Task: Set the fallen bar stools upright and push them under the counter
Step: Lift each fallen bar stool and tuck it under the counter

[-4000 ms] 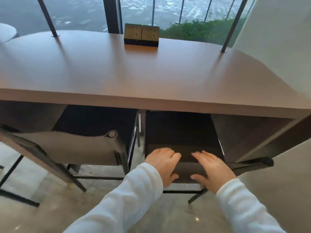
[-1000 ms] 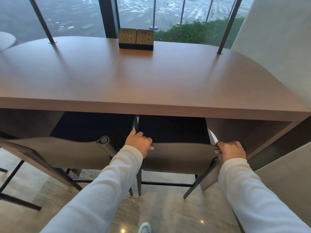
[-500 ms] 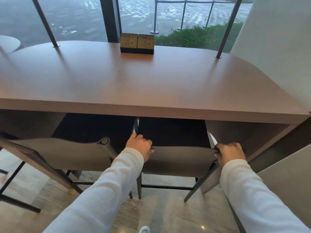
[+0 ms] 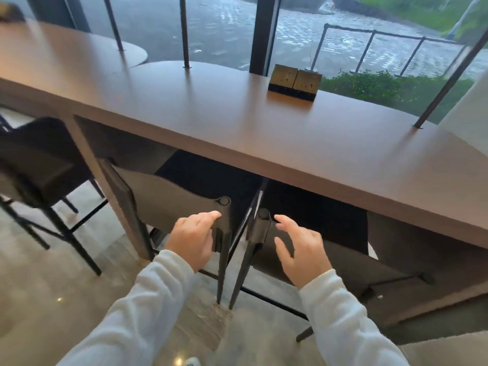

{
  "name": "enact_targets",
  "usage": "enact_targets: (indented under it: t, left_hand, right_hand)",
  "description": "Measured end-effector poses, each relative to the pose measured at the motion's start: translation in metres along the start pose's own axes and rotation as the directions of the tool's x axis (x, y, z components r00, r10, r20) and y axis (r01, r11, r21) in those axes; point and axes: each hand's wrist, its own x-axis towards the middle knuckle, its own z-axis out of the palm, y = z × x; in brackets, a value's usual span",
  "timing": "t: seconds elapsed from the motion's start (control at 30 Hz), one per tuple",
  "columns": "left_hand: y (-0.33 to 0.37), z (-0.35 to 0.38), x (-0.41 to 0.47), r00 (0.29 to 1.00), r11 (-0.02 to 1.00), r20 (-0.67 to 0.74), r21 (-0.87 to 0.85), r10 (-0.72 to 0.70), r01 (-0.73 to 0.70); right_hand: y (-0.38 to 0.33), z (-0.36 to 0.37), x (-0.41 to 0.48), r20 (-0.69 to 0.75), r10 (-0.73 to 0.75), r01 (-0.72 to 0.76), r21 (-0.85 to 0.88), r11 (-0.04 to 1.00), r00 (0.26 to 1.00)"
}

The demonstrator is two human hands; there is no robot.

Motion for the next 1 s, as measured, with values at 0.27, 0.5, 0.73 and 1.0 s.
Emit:
enact_targets:
  t: [0.27, 0.5, 0.73, 1.0]
  left_hand:
    - [-0.102, -0.093, -0.051, 0.886, 0.718, 0.007, -0.583, -0.463, 0.38]
    - [-0.215, -0.189, -0.109, 0.776, 0.432, 0.012, -0.825, -0.631, 0.364]
    - [-0.322, -0.258, -0.155, 0.665, 0.304, 0.001, -0.889, -0.746, 0.342]
    - [-0.434, -0.292, -0.159, 0.545, 0.204, 0.015, -0.918, -0.839, 0.339]
  right_hand:
    - [-0.145, 0.08, 0.037, 0.254, -0.039, -0.091, 0.479, 0.873, 0.966]
    - [-0.291, 0.168, 0.059, 0.325, -0.086, -0.193, 0.732, 0.654, 0.942]
    - [-0.401, 0.238, 0.082, 0.387, -0.15, -0.245, 0.792, 0.559, 0.91]
    - [-0.478, 0.323, 0.141, 0.49, -0.107, -0.4, 0.802, 0.444, 0.865]
